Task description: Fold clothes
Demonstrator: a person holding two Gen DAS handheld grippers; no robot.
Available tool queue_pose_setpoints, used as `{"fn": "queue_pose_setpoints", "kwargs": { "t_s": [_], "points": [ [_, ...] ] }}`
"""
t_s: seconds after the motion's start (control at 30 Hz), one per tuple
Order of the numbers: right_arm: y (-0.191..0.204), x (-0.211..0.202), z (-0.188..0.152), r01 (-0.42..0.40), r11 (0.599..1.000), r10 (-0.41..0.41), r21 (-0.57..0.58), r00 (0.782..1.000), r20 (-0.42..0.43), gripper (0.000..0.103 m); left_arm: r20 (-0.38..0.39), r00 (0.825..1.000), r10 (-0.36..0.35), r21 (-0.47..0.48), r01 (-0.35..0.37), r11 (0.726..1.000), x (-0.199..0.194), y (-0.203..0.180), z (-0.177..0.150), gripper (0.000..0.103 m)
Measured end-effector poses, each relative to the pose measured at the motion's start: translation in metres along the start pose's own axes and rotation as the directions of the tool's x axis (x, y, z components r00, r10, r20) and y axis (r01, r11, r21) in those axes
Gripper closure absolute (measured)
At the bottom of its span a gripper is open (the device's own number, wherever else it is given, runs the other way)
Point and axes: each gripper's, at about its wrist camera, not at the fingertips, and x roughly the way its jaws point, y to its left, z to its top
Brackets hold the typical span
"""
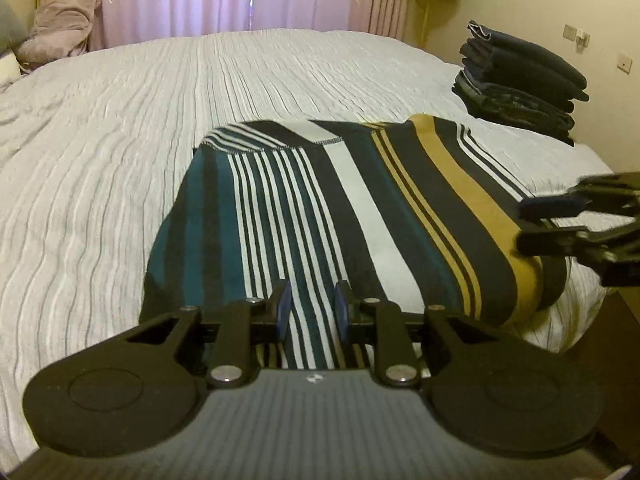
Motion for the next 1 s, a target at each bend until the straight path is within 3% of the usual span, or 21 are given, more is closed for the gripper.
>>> {"fn": "queue_pose_setpoints", "kwargs": {
  "t_s": [0.03, 0.07, 0.13, 0.3, 0.5, 0.77, 0.93, 1.0],
  "points": [
    [0.008, -0.004, 0.001, 0.014, 0.999, -0.013, -0.038, 1.0, 0.011, 0.051, -0.001, 1.0, 0.0, 0.0, 0.0, 1.0, 0.0, 0.0, 0.0, 0.083],
    [0.017, -0.009, -0.001, 0.027, 0.994, -0.025, -0.102, 0.999, 0.026, 0.028, -0.002, 1.0, 0.0, -0.002, 0.0, 1.0, 0.0, 0.001, -0.001, 0.083],
    [0.037, -0.012, -0.011, 0.054, 0.97, -0.045, -0.235, 0.998, 0.041, 0.016, -0.002, 1.0, 0.003, -0.003, -0.003, 1.0, 0.002, 0.0, -0.001, 0.083],
    [0.069, 0.015, -0.038, 0.11, 0.857, -0.145, -0.503, 0.989, -0.031, 0.016, -0.012, 1.0, 0.01, 0.011, -0.01, 1.0, 0.004, -0.004, 0.001, 0.083],
    [0.083, 0.041, -0.071, 0.147, 0.677, -0.274, -0.721, 0.96, -0.062, 0.016, -0.02, 1.0, 0.015, 0.03, -0.014, 0.999, 0.005, -0.004, 0.001, 0.083],
    [0.072, 0.032, -0.073, 0.131, 0.659, -0.28, -0.74, 0.957, -0.08, 0.017, -0.02, 1.0, 0.02, 0.041, -0.019, 0.999, 0.006, -0.005, -0.001, 0.083],
    [0.075, 0.028, -0.074, 0.138, 0.598, -0.299, -0.789, 0.952, -0.06, 0.017, -0.011, 1.0, 0.023, 0.062, -0.023, 0.998, 0.003, -0.005, -0.001, 0.081],
    [0.074, 0.034, -0.079, 0.141, 0.562, -0.314, -0.815, 0.948, -0.052, 0.017, 0.006, 0.999, 0.041, 0.104, -0.041, 0.994, -0.003, -0.006, -0.001, 0.068]
  ]
}}
